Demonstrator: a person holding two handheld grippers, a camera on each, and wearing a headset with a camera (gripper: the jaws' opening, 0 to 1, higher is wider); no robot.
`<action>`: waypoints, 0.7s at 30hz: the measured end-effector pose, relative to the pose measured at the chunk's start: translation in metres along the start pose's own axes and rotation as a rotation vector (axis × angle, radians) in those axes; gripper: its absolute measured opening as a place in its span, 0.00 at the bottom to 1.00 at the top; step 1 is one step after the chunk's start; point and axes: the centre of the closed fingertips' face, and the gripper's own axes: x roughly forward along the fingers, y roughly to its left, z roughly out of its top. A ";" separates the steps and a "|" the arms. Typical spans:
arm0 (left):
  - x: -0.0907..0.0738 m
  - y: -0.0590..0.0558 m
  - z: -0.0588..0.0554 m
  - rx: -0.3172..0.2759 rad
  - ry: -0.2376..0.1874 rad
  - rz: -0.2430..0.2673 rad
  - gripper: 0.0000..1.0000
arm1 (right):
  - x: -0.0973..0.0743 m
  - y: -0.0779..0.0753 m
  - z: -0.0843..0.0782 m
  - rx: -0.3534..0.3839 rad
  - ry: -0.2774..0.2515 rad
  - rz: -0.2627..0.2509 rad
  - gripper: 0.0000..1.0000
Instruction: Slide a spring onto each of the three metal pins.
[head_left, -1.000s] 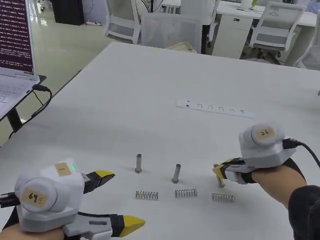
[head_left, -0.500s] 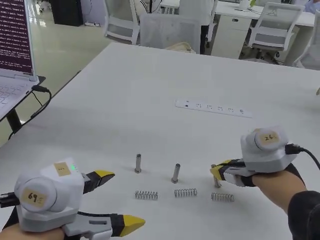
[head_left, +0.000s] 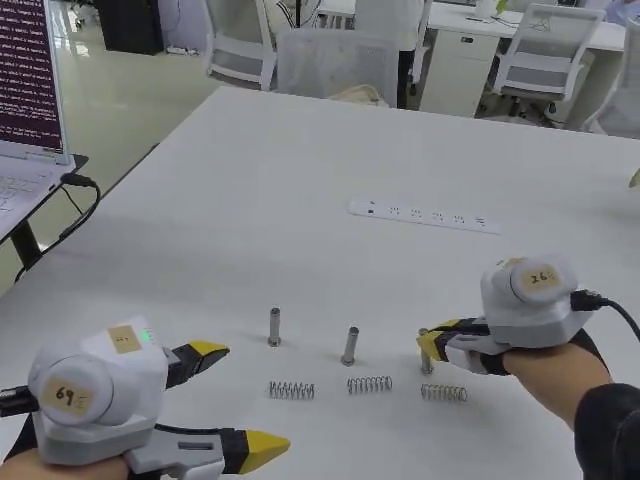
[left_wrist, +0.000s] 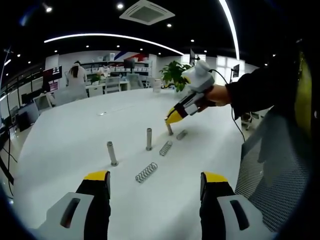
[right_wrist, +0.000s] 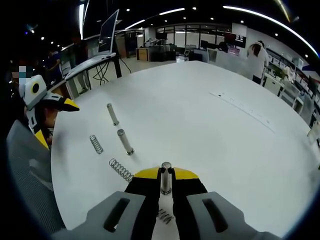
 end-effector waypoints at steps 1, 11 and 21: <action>0.000 0.000 0.000 0.001 0.000 -0.001 0.70 | -0.001 0.000 0.000 -0.001 -0.001 -0.001 0.06; 0.000 -0.001 0.002 0.002 -0.005 -0.004 0.69 | -0.006 0.003 -0.005 -0.019 -0.001 -0.003 0.06; 0.000 -0.003 0.003 0.005 -0.007 -0.011 0.69 | -0.010 0.004 -0.008 -0.038 0.002 -0.008 0.06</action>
